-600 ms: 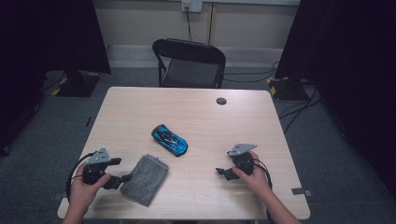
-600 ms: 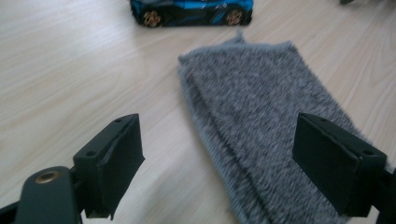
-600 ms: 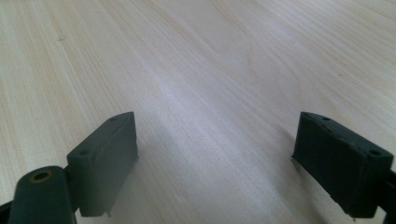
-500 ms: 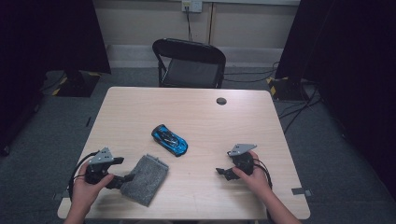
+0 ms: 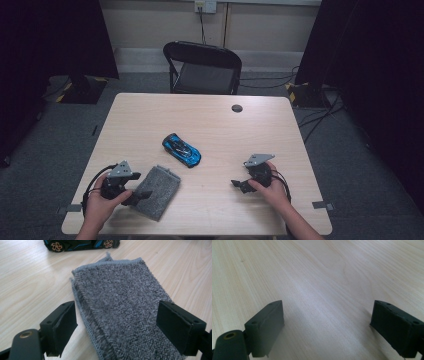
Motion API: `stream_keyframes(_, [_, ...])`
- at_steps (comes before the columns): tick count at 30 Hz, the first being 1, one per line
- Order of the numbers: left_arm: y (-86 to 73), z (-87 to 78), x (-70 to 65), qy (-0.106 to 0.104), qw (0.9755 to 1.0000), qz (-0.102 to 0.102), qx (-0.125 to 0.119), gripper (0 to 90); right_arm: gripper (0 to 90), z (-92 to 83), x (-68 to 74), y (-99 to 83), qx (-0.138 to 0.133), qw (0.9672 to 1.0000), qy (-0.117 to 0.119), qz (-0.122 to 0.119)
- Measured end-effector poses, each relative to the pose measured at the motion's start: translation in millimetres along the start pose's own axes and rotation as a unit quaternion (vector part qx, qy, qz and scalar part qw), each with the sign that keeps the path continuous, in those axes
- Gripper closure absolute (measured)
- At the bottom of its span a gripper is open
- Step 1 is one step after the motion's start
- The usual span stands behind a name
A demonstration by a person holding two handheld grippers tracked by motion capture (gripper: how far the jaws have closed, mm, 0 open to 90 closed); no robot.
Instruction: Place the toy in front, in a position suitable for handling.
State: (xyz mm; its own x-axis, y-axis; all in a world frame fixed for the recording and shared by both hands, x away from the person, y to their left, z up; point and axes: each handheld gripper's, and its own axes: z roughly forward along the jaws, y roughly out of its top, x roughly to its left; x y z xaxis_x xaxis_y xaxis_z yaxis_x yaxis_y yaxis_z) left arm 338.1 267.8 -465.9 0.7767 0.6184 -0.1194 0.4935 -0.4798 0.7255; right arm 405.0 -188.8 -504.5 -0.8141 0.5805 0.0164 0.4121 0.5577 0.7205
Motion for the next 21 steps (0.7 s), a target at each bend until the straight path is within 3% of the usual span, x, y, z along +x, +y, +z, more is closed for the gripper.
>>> stream_keyframes(4, [-0.6, 1.6, -3.4, -0.003, 1.0000, 0.000, 0.000, 16.1, 12.0, 1.0, 0.0, 1.9, 0.001, 1.0000, -0.001, 0.003])
stream_keyframes(5, [-1.7, 1.9, -4.5, -0.006, 1.0000, 0.000, 0.002, 16.1, 16.4, 1.2, 0.6, 4.7, 0.006, 1.0000, -0.006, 0.001])
stream_keyframes(10, [-3.1, 4.1, -9.3, -0.011, 0.9998, 0.008, 0.013, 16.1, 14.8, 4.8, 5.8, 21.5, 0.005, 1.0000, -0.005, -0.005])
stream_keyframes(14, [-1.2, 4.2, -8.7, -0.009, 0.9999, 0.005, 0.008, 16.2, 15.4, 13.6, 10.5, 39.6, -0.001, 0.9998, 0.015, 0.010])
stream_keyframes(21, [-0.5, 5.4, -9.2, -0.011, 0.9999, 0.004, 0.011, 16.2, 16.0, 31.7, 17.2, 65.2, -0.013, 0.9991, 0.038, 0.011])
